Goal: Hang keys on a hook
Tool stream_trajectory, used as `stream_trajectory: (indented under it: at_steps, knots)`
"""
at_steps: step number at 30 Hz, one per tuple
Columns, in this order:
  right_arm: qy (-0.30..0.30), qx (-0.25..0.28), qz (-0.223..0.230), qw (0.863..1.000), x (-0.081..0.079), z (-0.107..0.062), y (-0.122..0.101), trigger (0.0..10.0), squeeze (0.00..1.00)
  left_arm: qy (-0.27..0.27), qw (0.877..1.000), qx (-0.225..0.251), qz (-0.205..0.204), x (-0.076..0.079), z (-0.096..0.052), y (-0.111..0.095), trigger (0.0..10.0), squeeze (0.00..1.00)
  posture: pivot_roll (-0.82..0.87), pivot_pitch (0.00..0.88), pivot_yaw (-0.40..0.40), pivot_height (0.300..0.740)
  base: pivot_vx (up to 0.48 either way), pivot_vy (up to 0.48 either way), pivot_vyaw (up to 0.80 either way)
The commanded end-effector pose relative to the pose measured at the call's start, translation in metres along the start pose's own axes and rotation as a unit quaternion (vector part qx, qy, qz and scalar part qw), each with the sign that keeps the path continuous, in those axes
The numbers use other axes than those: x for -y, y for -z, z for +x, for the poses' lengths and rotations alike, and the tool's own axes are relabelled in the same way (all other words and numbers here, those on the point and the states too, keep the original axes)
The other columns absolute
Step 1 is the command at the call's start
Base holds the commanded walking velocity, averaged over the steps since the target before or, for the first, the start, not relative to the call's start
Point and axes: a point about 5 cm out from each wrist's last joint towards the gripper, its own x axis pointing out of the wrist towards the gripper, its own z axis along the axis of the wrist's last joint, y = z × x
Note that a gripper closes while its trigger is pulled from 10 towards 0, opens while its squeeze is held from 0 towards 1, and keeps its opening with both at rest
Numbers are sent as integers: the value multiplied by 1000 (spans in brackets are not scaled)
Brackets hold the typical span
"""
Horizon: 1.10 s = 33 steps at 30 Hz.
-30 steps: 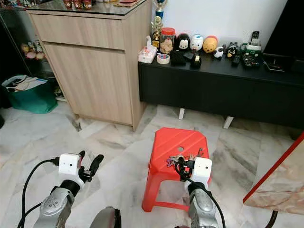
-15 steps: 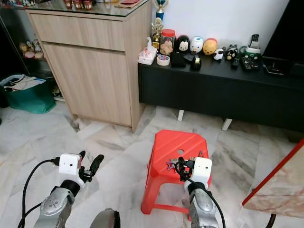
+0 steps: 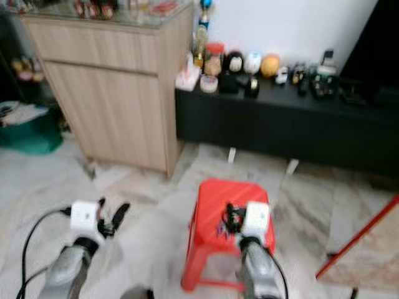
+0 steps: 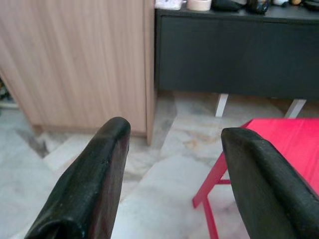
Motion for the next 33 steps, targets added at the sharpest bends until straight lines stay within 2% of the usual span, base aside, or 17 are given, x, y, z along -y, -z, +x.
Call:
stream_trajectory:
  at_steps: [1, 22, 33]
  knots:
    - [13, -6, -4, 1000, 9, -1, 1, 10000, 0, 9, 1000, 1, -11, 8, 1, 1, 10000, 0, 105, 0, -51, 650, 311, 0, 0]
    - [14, -19, -1, 1000, 12, -2, 6, 10000, 0, 9, 1000, 2, -8, 8, 1, 1, 10000, 0, 107, 0, -58, 650, 311, 0, 0]
    - [17, -49, 0, 999, 15, -4, 15, 10000, 0, 14, 1000, 1, -10, 10, 1, 2, 10000, 0, 104, 0, -56, 650, 0, 0, 0]
